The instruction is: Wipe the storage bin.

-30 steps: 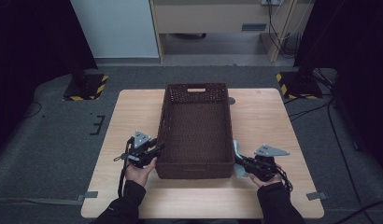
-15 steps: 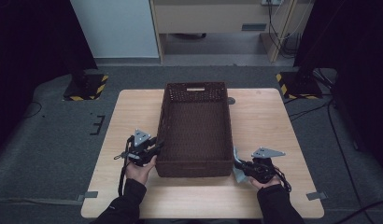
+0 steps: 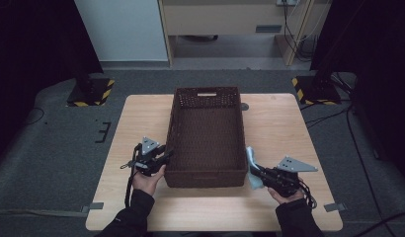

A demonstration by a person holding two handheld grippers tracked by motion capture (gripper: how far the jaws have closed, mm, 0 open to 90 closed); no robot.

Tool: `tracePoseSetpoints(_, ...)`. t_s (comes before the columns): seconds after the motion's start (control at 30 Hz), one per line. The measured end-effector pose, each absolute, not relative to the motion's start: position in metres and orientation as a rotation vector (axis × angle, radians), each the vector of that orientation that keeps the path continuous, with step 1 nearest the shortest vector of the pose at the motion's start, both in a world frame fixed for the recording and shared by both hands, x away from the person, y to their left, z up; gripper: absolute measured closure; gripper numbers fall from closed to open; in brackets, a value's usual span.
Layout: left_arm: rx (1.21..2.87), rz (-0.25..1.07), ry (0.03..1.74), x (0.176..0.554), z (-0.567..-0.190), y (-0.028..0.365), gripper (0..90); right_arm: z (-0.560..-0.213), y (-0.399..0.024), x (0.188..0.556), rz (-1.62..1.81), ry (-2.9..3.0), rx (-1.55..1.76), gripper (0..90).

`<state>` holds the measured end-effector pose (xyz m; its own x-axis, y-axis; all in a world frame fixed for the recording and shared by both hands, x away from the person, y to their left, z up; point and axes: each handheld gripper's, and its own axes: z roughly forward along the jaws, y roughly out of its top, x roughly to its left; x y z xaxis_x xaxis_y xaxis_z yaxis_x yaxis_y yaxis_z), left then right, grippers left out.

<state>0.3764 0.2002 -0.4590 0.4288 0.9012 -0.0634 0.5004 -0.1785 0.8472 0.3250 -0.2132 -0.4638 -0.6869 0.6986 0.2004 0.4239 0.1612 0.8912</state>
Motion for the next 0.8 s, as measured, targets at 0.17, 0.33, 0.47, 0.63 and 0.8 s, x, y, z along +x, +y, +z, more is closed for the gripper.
tracePoseSetpoints(0.17,1.828,0.592,1.199,0.376,-0.459,0.2,62.6,-0.49,-0.206,0.332,1.377,2.305,1.19,83.7)
tracePoseSetpoints(0.33,1.828,0.596,1.199,0.376,-0.459,0.2,62.7,-0.5,-0.2,0.333,1.3,2.354,1.212,83.6)
tracePoseSetpoints(0.47,1.828,0.592,1.199,0.376,-0.459,0.2,62.6,-0.484,-0.207,0.328,1.409,2.268,1.179,83.7)
tracePoseSetpoints(0.63,1.831,0.595,1.197,0.376,-0.459,0.2,62.5,-0.461,-0.213,0.314,1.559,2.154,1.09,83.6)
tracePoseSetpoints(0.8,1.832,0.596,1.197,0.376,-0.459,0.2,62.4,-0.472,-0.209,0.313,1.487,2.226,1.107,83.6)
